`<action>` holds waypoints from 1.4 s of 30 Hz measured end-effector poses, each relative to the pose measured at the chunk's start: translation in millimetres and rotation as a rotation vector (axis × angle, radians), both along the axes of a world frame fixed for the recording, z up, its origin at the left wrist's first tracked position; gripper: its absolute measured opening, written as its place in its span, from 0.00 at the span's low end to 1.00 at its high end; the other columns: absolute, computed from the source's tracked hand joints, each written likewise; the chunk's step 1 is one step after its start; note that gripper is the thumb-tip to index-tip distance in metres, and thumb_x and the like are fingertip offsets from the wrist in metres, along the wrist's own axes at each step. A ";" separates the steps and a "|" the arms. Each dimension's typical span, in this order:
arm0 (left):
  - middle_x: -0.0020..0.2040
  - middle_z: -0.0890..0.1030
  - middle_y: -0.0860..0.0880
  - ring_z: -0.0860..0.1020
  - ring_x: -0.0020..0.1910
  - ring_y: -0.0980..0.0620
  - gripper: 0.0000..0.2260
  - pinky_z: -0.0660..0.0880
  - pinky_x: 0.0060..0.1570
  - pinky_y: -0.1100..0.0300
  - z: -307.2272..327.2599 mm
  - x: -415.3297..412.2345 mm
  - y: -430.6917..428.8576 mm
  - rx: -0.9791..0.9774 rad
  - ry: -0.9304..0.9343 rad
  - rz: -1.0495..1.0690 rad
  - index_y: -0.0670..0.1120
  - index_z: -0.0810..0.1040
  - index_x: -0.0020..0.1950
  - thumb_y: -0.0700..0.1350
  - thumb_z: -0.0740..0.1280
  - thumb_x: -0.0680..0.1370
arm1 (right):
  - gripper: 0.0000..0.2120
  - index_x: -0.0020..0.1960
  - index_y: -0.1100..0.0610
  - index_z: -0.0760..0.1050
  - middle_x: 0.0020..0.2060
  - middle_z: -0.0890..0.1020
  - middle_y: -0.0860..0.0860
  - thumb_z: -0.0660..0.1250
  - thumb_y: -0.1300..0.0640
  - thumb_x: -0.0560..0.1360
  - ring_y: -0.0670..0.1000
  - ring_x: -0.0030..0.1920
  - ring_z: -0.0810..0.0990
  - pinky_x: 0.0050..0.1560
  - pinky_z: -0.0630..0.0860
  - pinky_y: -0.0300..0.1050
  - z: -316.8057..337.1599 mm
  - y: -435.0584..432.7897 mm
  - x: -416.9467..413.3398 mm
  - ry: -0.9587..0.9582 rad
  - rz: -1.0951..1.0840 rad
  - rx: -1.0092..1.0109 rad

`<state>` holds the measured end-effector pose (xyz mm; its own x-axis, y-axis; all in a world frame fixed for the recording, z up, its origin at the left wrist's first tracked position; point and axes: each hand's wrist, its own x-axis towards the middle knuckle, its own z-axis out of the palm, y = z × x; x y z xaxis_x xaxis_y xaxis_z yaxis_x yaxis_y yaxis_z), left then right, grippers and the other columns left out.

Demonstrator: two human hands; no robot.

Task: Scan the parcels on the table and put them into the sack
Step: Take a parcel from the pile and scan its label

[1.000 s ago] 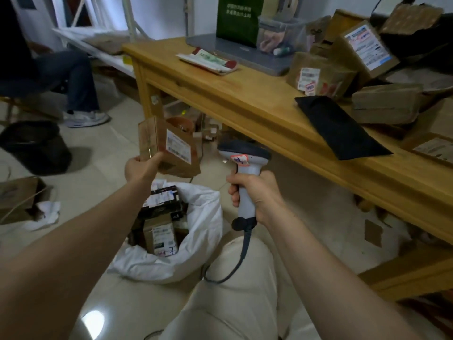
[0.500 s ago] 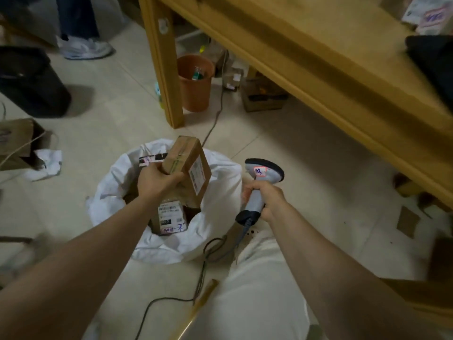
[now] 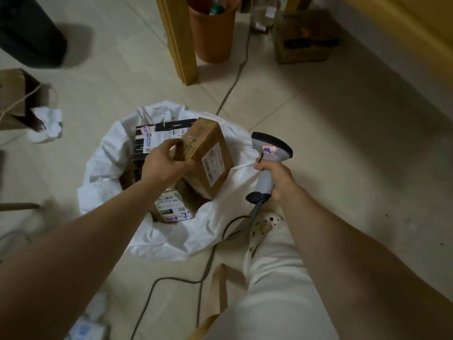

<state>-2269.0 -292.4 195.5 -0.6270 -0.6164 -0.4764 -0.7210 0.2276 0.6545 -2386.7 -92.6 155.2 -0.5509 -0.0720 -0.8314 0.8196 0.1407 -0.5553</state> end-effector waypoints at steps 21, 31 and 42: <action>0.68 0.67 0.40 0.71 0.63 0.39 0.18 0.69 0.63 0.53 -24.7 -30.3 47.8 -0.206 -0.335 -0.618 0.46 0.70 0.71 0.44 0.62 0.80 | 0.12 0.38 0.54 0.74 0.37 0.78 0.48 0.73 0.69 0.68 0.47 0.37 0.77 0.49 0.75 0.46 95.0 9.3 23.8 0.288 -0.122 0.039; 0.73 0.63 0.45 0.63 0.73 0.41 0.19 0.62 0.70 0.55 -39.4 -34.4 75.3 -0.124 -0.145 -0.746 0.45 0.68 0.72 0.43 0.62 0.81 | 0.12 0.50 0.60 0.78 0.42 0.80 0.51 0.74 0.66 0.68 0.49 0.40 0.79 0.46 0.76 0.44 108.8 11.6 32.2 0.335 0.011 0.089; 0.65 0.76 0.41 0.74 0.63 0.41 0.17 0.69 0.59 0.53 57.1 -49.1 101.6 -0.281 0.133 -0.471 0.41 0.74 0.67 0.37 0.60 0.79 | 0.07 0.43 0.61 0.78 0.39 0.85 0.59 0.75 0.65 0.67 0.57 0.41 0.84 0.50 0.82 0.55 143.6 58.6 50.3 0.275 -0.158 0.017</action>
